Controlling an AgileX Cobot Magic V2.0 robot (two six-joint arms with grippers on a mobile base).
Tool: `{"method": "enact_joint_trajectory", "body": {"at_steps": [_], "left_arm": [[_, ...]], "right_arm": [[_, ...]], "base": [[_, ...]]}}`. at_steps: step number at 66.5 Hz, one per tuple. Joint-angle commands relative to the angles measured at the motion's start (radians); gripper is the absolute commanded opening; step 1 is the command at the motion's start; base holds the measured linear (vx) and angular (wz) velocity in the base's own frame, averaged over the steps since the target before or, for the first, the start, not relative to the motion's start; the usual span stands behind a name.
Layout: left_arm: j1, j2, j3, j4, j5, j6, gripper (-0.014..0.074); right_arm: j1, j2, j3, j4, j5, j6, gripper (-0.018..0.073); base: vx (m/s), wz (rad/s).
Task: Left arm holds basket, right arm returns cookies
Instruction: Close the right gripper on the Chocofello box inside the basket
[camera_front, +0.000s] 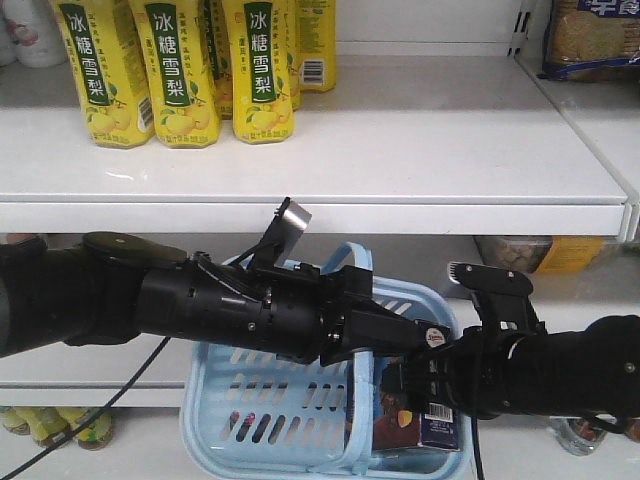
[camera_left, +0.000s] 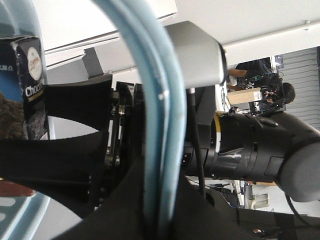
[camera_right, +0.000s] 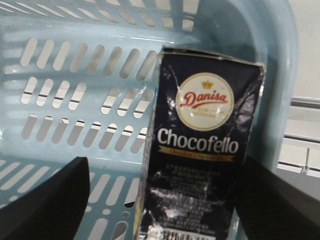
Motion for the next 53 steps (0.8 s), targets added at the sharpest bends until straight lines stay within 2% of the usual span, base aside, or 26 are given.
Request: {"method": "enact_joint_trajectory", "body": {"at_steps": [1,24,40,45,53], "left_arm": [[0.009,-0.052,-0.037,-0.118,-0.014,0.015,-0.0003],[0.009,-0.052,-0.037,-0.118,-0.014,0.015,-0.0003],[0.009,-0.052,-0.037,-0.118,-0.014,0.015,-0.0003],[0.009,-0.052,-0.037,-0.118,-0.014,0.015,-0.0003],[0.009,-0.052,-0.037,-0.117,-0.014,0.015,-0.0003]], "right_arm": [[0.0,0.002,-0.023,-0.006,-0.042,-0.015,0.0545],[0.0,0.071,-0.043,0.026,-0.018,-0.051,0.0545],[0.0,0.068,-0.072,0.181,0.007,-0.161,0.0498],[0.0,0.069,-0.072,0.258,0.018,-0.239,0.0474],[0.0,0.069,-0.072,0.322,0.045,-0.312,0.0446]], "base": [[0.0,0.0],[0.0,0.0],[0.0,0.0],[0.0,0.0],[0.0,0.0]]}}
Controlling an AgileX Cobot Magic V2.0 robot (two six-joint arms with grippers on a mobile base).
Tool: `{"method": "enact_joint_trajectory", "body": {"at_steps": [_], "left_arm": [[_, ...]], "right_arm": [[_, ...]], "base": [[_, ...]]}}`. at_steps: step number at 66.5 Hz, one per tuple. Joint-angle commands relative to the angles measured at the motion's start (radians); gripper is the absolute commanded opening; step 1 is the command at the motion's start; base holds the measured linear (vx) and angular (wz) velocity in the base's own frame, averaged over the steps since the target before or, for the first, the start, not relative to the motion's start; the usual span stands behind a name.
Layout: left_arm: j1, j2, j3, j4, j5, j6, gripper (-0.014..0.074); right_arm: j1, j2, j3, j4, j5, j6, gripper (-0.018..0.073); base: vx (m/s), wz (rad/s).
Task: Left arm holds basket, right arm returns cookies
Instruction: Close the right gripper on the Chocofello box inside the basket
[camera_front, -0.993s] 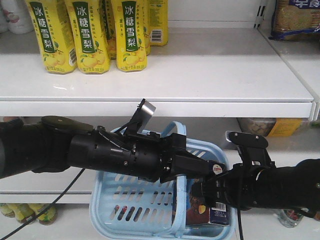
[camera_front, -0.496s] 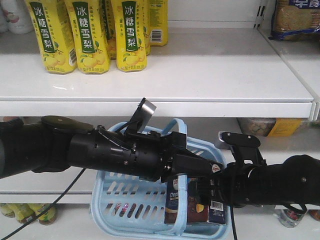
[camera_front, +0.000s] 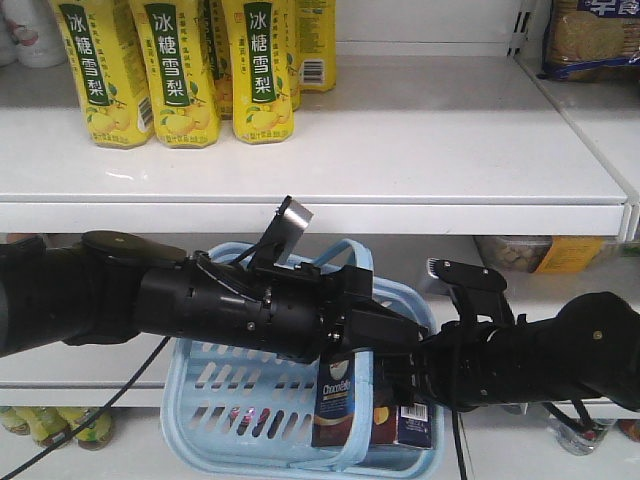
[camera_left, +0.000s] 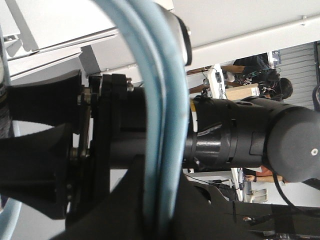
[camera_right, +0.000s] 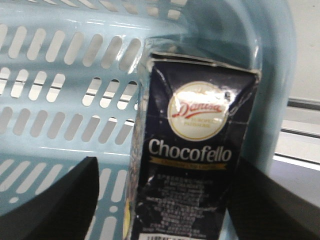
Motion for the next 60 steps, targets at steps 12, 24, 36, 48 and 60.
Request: {"method": "enact_joint_trajectory", "body": {"at_steps": [12,24,36,48,60], "left_arm": [[0.01,-0.05,-0.037,-0.116,-0.022,0.012,-0.0003],[0.01,-0.05,-0.037,-0.116,-0.022,0.012,-0.0003],[0.01,-0.05,-0.037,-0.116,-0.022,0.012,-0.0003],[0.01,-0.05,-0.037,-0.116,-0.022,0.012,-0.0003],[0.01,-0.05,-0.037,-0.116,-0.022,0.012,-0.0003]], "right_arm": [[-0.004,-0.02,-0.023,0.141,0.048,-0.142,0.0417],[-0.004,-0.019,-0.023,0.141,0.026,-0.152,0.0412],[-0.004,0.017,-0.023,0.141,-0.017,-0.152,0.0412],[-0.004,0.076,-0.023,0.141,-0.055,-0.162,0.0412],[-0.004,0.081,-0.023,0.15,-0.077,-0.162,0.0386]], "base": [[0.0,0.0],[0.0,0.0],[0.0,0.0],[0.0,0.0],[0.0,0.0]]}}
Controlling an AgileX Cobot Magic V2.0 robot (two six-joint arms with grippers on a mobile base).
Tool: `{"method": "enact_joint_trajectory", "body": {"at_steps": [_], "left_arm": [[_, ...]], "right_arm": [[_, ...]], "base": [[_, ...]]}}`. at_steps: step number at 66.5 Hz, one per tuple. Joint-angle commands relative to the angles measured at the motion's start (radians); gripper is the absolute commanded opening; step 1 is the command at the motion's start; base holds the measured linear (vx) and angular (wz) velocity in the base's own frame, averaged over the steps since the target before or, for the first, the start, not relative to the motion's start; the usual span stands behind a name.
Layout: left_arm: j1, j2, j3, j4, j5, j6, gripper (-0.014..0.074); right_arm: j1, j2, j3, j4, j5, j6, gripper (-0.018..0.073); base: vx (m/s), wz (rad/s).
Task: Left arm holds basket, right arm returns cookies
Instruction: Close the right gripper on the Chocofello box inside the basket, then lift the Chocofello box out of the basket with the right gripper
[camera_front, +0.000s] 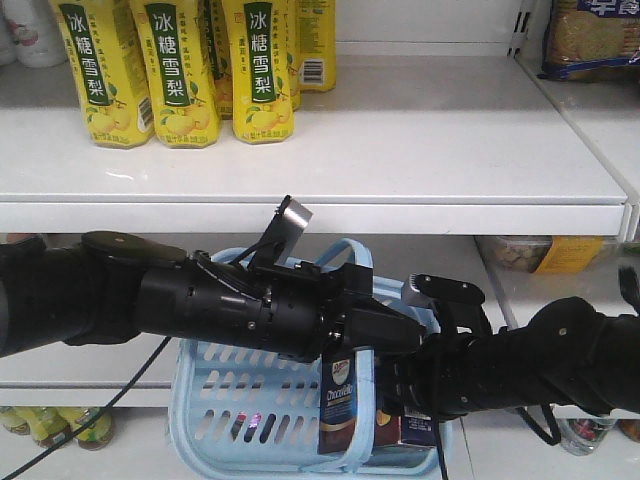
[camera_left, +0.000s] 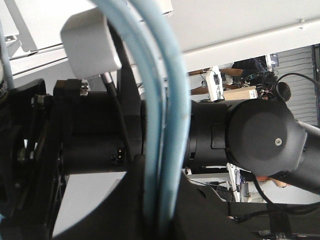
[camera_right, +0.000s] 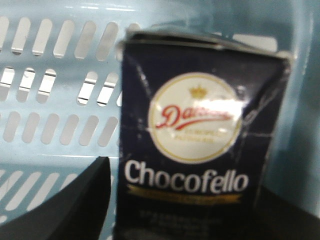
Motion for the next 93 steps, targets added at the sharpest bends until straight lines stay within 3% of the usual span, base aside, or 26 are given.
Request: {"method": "enact_joint_trajectory", "body": {"at_steps": [1,30,60,70,93], "left_arm": [[0.01,-0.05,-0.037,-0.109,-0.022,0.014,-0.0003],[0.01,-0.05,-0.037,-0.109,-0.022,0.014,-0.0003],[0.01,-0.05,-0.037,-0.109,-0.022,0.014,-0.0003],[0.01,-0.05,-0.037,-0.109,-0.022,0.014,-0.0003],[0.01,-0.05,-0.037,-0.109,-0.022,0.014,-0.0003]], "right_arm": [[-0.004,-0.023,-0.021,0.006,-0.047,-0.015,0.0386],[-0.004,-0.026,-0.021,0.006,-0.043,-0.015,0.0174],[-0.004,-0.209,-0.021,-0.037,-0.01,0.03,0.0167],[-0.005,-0.269,-0.021,-0.138,0.011,0.117,0.0167],[-0.005,-0.408,-0.021,-0.514,0.101,0.441,0.0167]], "base": [[0.0,0.0],[0.0,0.0],[0.0,0.0],[0.0,0.0],[0.0,0.0]]}}
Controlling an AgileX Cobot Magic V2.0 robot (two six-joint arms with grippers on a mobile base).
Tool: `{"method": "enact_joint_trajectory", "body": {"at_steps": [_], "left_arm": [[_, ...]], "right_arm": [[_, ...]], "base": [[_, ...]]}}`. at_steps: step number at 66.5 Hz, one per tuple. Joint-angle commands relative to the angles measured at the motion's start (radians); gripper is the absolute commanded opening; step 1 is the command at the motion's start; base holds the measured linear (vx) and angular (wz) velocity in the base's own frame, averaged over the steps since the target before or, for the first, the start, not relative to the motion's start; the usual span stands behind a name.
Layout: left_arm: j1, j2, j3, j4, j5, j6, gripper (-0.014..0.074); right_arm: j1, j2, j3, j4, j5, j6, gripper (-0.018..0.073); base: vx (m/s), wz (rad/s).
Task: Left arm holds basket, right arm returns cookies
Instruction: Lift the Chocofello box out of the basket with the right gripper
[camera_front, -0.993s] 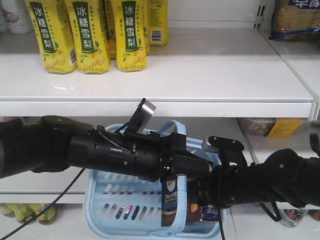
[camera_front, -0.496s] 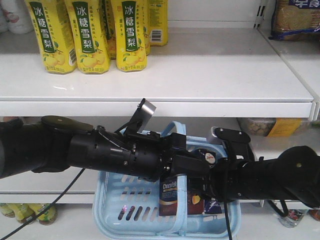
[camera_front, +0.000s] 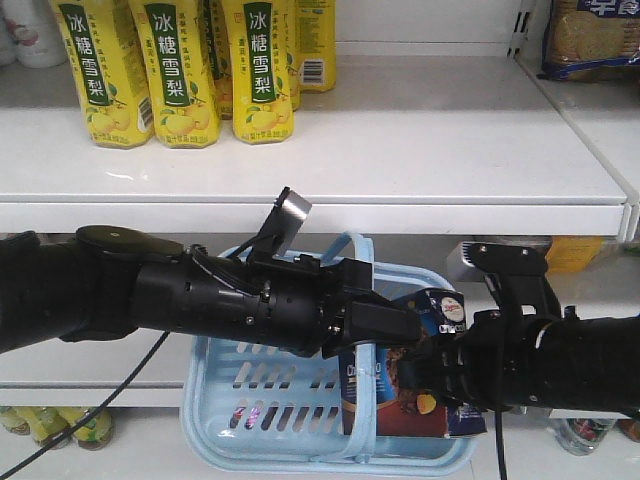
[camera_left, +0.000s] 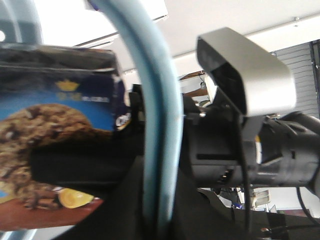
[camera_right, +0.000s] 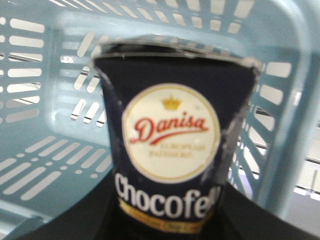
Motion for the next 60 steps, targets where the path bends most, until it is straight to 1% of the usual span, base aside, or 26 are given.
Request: {"method": "enact_joint_trajectory", "body": {"at_steps": [1,9,25,32,39,50,55,60], "left_arm": [[0.01,-0.038,-0.029,-0.11,-0.022,-0.001,-0.0003],[0.01,-0.038,-0.029,-0.11,-0.022,-0.001,-0.0003],[0.01,-0.038,-0.029,-0.11,-0.022,-0.001,-0.0003],[0.01,-0.038,-0.029,-0.11,-0.022,-0.001,-0.0003],[0.01,-0.038,-0.029,-0.11,-0.022,-0.001,-0.0003],[0.01,-0.038,-0.029,-0.11,-0.022,-0.001,-0.0003],[0.01,-0.038,-0.029,-0.11,-0.022,-0.001,-0.0003],[0.01,-0.038,-0.029,-0.11,-0.022,-0.001,-0.0003]], "right_arm": [[-0.005,-0.068,-0.032,-0.107,-0.018,0.1,0.0167],[-0.005,-0.129,-0.032,-0.182,0.017,0.159,0.0167],[-0.005,-0.285,-0.032,-0.269,0.09,0.223,0.0167],[-0.005,-0.361,-0.032,-0.301,0.148,0.255,0.0167],[-0.005,-0.441,-0.032,-0.308,0.187,0.259,0.0167],[-0.005,-0.582,-0.036,-0.314,0.182,0.278,0.0167],[-0.005,-0.624,-0.062,-0.345,0.174,0.294,0.0167],[-0.005,-0.644,-0.117,-0.403,0.174,0.319,0.0167]], "base": [[0.0,0.0],[0.0,0.0],[0.0,0.0],[0.0,0.0],[0.0,0.0],[0.0,0.0],[0.0,0.0],[0.0,0.0]]}}
